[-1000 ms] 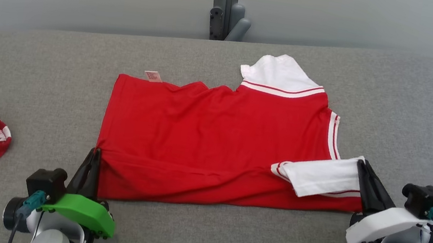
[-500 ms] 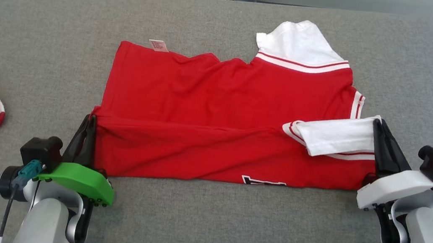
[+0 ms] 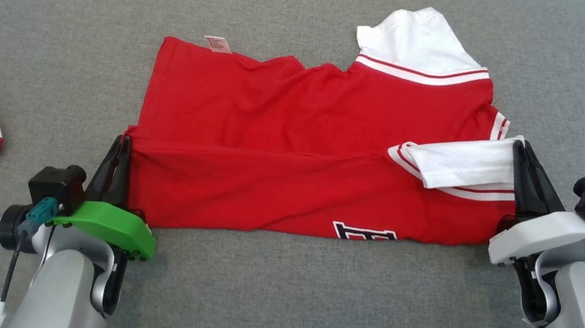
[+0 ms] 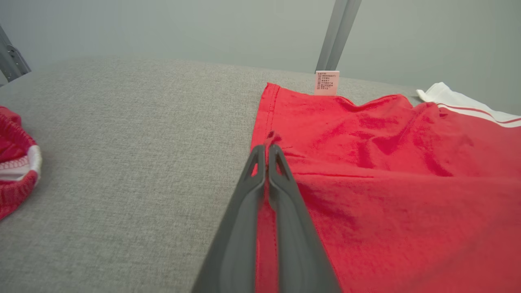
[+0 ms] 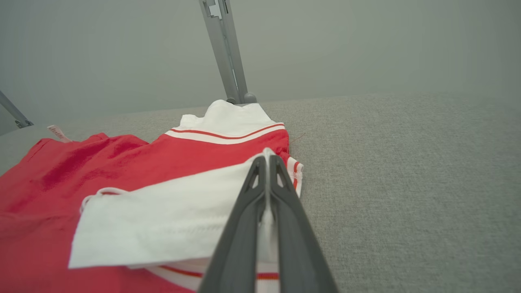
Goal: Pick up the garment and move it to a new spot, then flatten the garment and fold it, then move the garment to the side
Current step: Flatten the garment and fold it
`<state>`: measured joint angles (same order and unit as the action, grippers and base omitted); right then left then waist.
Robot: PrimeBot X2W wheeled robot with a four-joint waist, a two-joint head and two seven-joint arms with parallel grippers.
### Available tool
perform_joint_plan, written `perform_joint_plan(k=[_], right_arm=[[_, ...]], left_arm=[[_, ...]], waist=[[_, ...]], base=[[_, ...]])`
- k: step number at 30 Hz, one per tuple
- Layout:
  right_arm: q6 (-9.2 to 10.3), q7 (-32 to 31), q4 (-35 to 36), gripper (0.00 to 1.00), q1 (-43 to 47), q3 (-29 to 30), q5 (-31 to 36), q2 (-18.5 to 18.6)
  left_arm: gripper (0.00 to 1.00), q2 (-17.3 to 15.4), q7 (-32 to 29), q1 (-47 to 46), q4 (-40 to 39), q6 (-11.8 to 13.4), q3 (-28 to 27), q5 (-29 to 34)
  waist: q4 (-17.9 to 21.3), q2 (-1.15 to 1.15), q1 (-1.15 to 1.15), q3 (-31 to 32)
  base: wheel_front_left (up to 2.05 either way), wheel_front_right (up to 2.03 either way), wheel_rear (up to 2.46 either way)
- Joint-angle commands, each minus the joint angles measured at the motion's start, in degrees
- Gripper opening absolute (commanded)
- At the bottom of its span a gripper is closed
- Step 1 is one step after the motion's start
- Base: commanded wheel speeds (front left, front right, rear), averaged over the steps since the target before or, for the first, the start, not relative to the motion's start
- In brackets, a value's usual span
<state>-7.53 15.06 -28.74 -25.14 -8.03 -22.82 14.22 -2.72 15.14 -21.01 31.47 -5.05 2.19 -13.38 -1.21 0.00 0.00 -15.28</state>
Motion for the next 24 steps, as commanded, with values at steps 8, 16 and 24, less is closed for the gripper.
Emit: perform_joint_plan(k=[8,16,24], right_arm=[[0.08,0.2,-0.6,0.0,-2.1,0.8,1.5,-0.1],[0.08,0.2,-1.8,1.0,-2.9,1.4,2.7,-0.8],[0.08,0.2,2.4,1.0,0.7,5.7,5.0,-2.5]], left_arm=[[0.0,-0.3,0.0,-2.3,-0.2,-0.2,-1.3,1.1],[1.0,-0.3,0.0,-2.8,0.2,0.0,-1.2,0.4],[1.0,-0.3,0.0,0.9,-4.0,1.0,-2.7,0.6]], waist=[[-0.2,0.0,0.0,-1.3],[-0.1,0.0,0.0,-1.8],[0.5,0.0,0.0,-0.8]], base=[[0.0,0.0,0.0],[0.0,0.0,0.0],[0.0,0.0,0.0]])
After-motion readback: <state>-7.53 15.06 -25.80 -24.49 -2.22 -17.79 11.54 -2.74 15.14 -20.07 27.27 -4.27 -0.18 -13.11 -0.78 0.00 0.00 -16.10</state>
